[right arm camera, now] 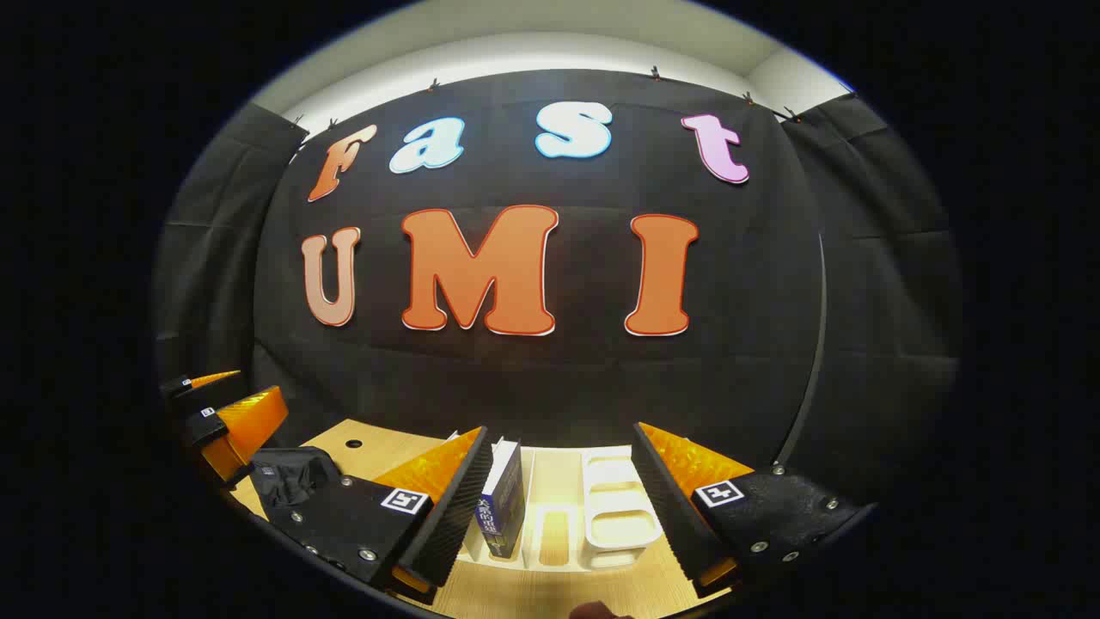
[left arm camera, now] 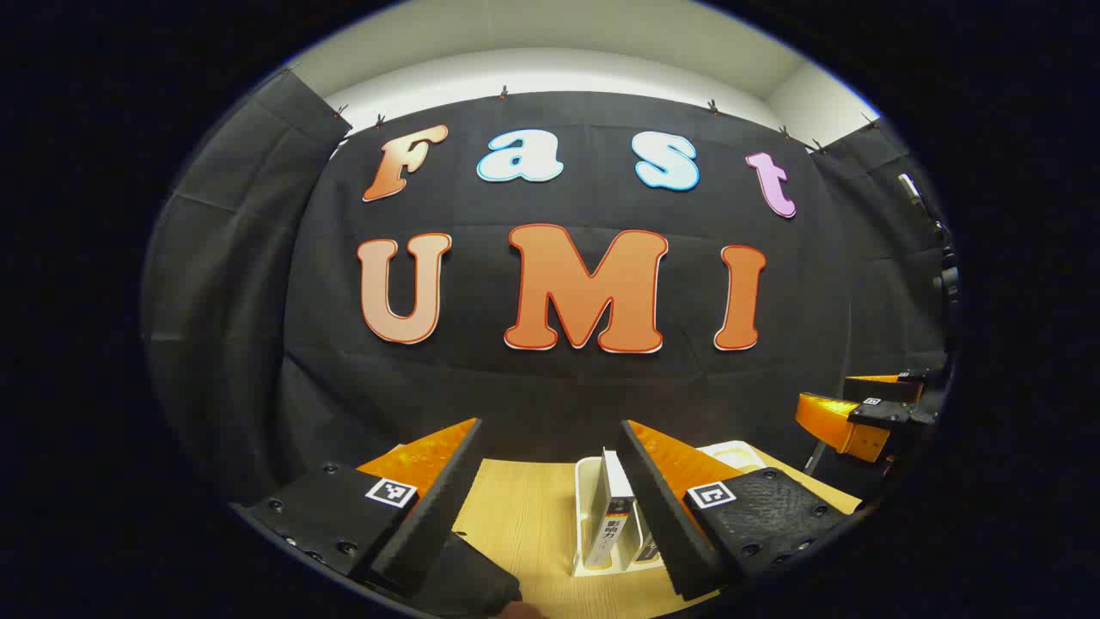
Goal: Open the schoolbag, grab two books from the bookshelf and put them into the schoolbag.
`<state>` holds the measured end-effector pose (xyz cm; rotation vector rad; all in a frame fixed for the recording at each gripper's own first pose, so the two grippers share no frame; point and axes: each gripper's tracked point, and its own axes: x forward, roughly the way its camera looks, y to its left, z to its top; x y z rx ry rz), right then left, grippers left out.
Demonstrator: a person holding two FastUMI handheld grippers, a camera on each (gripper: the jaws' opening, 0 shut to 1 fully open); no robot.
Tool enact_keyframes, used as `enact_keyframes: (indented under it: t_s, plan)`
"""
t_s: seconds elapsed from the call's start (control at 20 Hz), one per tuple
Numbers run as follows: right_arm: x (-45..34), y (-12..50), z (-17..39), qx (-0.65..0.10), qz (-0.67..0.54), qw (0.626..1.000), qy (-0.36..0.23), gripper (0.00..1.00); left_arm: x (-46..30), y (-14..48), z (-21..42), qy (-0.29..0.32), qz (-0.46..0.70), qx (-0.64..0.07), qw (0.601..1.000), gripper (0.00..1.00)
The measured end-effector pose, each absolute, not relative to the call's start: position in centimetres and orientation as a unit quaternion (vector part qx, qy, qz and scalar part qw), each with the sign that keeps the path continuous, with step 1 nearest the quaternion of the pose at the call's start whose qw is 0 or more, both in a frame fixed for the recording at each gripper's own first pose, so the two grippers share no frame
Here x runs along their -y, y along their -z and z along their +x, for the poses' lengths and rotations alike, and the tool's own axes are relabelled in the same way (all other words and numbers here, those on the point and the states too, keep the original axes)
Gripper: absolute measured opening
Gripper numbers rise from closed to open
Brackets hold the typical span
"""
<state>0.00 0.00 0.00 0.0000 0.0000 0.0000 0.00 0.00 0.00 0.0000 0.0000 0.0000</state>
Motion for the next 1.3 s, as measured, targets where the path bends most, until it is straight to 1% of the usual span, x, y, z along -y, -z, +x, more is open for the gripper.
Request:
enact_keyframes:
  t_s: [0.2, 0.25, 0.35, 0.4, 0.5, 1.05, 1.3]
  plan:
    - [-1.4, 0.3, 0.4, -0.001, -0.012, 1.000, -0.014, 0.97, -0.7, 0.3, 0.2, -0.005, 0.002, -0.004, 1.000, 1.00]
    - [-1.7, 0.2, 0.4, 0.001, -0.017, 1.000, -0.017, 0.97, -0.9, 0.3, 0.3, -0.007, 0.004, -0.005, 1.000, 0.99]
    - [-2.2, 0.2, 0.9, 0.000, -0.028, 0.999, -0.023, 0.97, -0.8, 0.3, 0.3, -0.007, 0.009, -0.008, 1.000, 1.00]
    - [-2.6, 0.4, 1.1, -0.006, -0.034, 0.999, -0.028, 0.97, -0.7, 0.4, 0.2, -0.007, 0.013, -0.008, 1.000, 0.99]
    - [-2.7, 0.1, 1.2, -0.004, -0.039, 0.999, -0.031, 0.97, -1.0, -0.2, -0.2, -0.008, 0.018, 0.000, 1.000, 0.99]
    - [-2.1, 0.8, 1.1, -0.008, -0.035, 0.999, -0.020, 0.97, -1.0, 0.1, 0.0, 0.000, 0.030, 0.002, 1.000, 0.99]
    - [-1.1, 1.1, 0.9, -0.010, -0.031, 0.999, -0.008, 0.97, -1.4, 2.1, -0.2, -0.002, 0.075, -0.016, 0.997, 0.99]
